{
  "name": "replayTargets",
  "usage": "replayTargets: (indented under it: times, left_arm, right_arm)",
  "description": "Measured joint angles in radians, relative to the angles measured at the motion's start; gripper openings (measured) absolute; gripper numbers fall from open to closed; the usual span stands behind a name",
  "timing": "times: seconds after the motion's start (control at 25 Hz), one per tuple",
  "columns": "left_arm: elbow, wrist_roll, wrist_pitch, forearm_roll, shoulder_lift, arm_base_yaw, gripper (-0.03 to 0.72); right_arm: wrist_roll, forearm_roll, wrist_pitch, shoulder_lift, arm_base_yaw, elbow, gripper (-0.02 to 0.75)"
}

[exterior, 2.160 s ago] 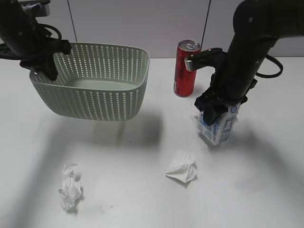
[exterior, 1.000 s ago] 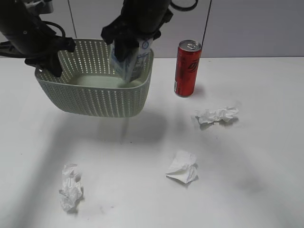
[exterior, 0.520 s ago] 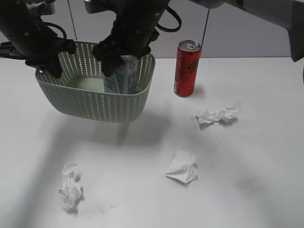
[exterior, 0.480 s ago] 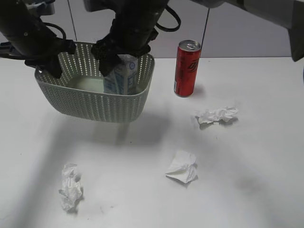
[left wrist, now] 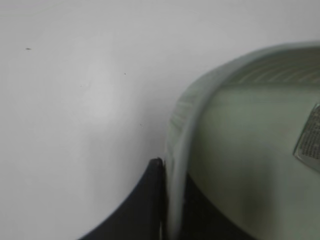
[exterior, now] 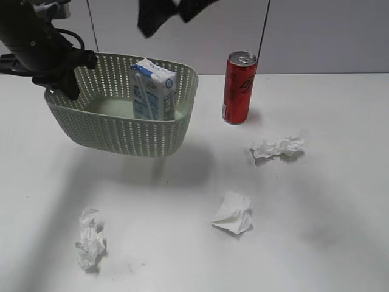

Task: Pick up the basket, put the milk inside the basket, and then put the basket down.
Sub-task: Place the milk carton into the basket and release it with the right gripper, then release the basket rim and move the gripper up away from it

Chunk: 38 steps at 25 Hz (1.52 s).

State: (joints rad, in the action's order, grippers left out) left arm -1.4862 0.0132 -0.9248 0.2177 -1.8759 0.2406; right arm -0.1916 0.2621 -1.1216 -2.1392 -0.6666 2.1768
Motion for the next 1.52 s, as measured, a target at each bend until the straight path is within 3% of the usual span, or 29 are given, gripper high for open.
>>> replayTargets:
  times: [0.2,0.36,0.52,0.76,1.0,1.16,1.52]
  left_arm:
    - [0.000,0.000,-0.007,0.001,0.000,0.000,-0.015]
    - [0.000,0.000,-0.011,0.028,0.000,0.000,-0.015]
    - [0.000,0.000,-0.012,0.039,0.000,0.000,-0.015]
    - [0.000,0.000,-0.014,0.039,0.000,0.000,-0.015]
    - [0.000,0.000,-0.016,0.041,0.000,0.000,-0.015]
    - [0.000,0.000,-0.019,0.043,0.000,0.000,-0.015]
    - [0.000,0.000,-0.019,0.044,0.000,0.000,-0.015]
  right_arm:
    - [0.038,-0.073,-0.072,0.232,0.081,-0.061,0.631]
    - [0.133,-0.234,-0.081,0.446,0.128,-0.256,0.622]
    - [0.169,-0.315,-0.087,0.700,0.134,-0.611,0.610]
    - [0.192,-0.309,0.015,1.078,0.134,-1.182,0.599]
    - [0.197,-0.302,0.077,1.423,0.134,-1.539,0.593]
    - [0.198,-0.306,0.087,1.622,0.134,-1.655,0.593]
    - [0.198,-0.315,0.086,1.789,0.134,-1.674,0.591]
